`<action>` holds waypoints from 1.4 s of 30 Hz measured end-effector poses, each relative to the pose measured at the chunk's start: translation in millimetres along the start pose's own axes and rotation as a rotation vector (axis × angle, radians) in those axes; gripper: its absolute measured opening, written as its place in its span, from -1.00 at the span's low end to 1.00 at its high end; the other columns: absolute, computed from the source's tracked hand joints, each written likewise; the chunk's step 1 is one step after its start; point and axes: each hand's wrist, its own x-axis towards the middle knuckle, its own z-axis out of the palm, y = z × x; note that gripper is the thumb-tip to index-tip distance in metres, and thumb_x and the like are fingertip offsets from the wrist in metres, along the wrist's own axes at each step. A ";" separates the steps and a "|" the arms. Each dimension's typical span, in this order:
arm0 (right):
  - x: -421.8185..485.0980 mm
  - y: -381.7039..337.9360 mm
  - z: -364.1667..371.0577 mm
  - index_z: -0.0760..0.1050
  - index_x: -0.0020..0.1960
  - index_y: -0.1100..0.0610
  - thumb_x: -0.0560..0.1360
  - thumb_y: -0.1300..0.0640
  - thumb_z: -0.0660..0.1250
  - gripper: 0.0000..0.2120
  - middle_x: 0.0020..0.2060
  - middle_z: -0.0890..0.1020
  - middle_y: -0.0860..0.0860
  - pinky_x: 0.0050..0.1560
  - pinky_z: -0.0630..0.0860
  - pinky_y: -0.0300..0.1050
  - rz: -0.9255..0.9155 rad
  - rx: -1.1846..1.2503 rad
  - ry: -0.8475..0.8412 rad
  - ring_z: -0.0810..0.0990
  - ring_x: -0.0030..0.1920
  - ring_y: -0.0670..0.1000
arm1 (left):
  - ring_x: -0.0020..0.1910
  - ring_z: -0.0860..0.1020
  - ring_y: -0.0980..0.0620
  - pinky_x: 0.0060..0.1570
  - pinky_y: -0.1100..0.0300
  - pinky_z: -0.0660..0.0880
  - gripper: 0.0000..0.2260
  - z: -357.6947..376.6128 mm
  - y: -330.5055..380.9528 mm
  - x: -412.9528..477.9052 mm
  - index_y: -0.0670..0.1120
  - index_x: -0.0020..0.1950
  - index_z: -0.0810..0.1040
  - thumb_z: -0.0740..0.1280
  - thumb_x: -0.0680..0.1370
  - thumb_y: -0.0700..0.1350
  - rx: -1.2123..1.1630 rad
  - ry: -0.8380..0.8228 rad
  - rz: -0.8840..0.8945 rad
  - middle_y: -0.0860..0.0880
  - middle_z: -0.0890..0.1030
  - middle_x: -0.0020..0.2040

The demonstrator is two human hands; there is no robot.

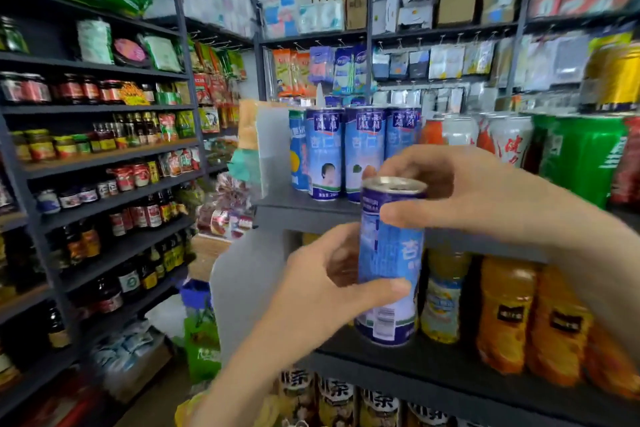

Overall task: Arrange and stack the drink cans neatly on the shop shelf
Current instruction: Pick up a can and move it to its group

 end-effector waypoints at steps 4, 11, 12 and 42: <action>28.8 -27.5 -27.2 0.61 -0.03 0.08 0.08 -0.24 0.45 -0.43 -0.06 0.64 0.17 0.03 0.47 0.13 0.019 -0.049 0.049 0.61 -0.10 0.13 | 0.04 0.60 0.22 -0.03 0.36 0.49 -0.59 -37.0 20.7 22.0 0.16 0.16 0.48 0.39 0.32 0.15 0.122 -0.074 0.135 0.21 0.63 0.06; 75.8 -54.9 -65.4 0.58 -0.02 0.10 0.27 -0.10 0.49 -0.62 -0.19 0.63 -0.08 -0.19 0.46 -0.42 0.172 -0.260 0.093 0.58 -0.22 -0.22 | 0.10 0.43 0.24 0.11 0.24 0.40 -0.50 -91.2 28.0 89.8 0.17 0.42 0.28 0.34 0.51 0.04 0.609 0.219 0.273 0.14 0.41 0.26; 83.2 -52.5 -67.8 0.58 -0.01 0.10 0.33 -0.05 0.46 -0.69 -0.18 0.62 -0.07 -0.24 0.45 -0.45 0.196 -0.283 0.103 0.57 -0.23 -0.23 | 0.12 0.38 0.24 0.11 0.23 0.37 -0.47 -96.0 24.2 100.1 0.18 0.44 0.23 0.34 0.52 0.04 0.639 0.221 0.257 0.12 0.38 0.28; 62.2 11.5 -72.8 0.50 0.24 0.04 0.48 -0.17 0.33 -0.58 0.05 0.61 -0.08 0.12 0.52 -0.16 0.257 -0.585 0.317 0.57 0.05 -0.12 | 0.27 0.32 -0.06 0.20 0.01 0.32 -0.47 -35.8 18.1 121.7 -0.11 0.37 0.36 0.30 0.45 0.06 0.903 0.206 0.457 -0.05 0.36 0.29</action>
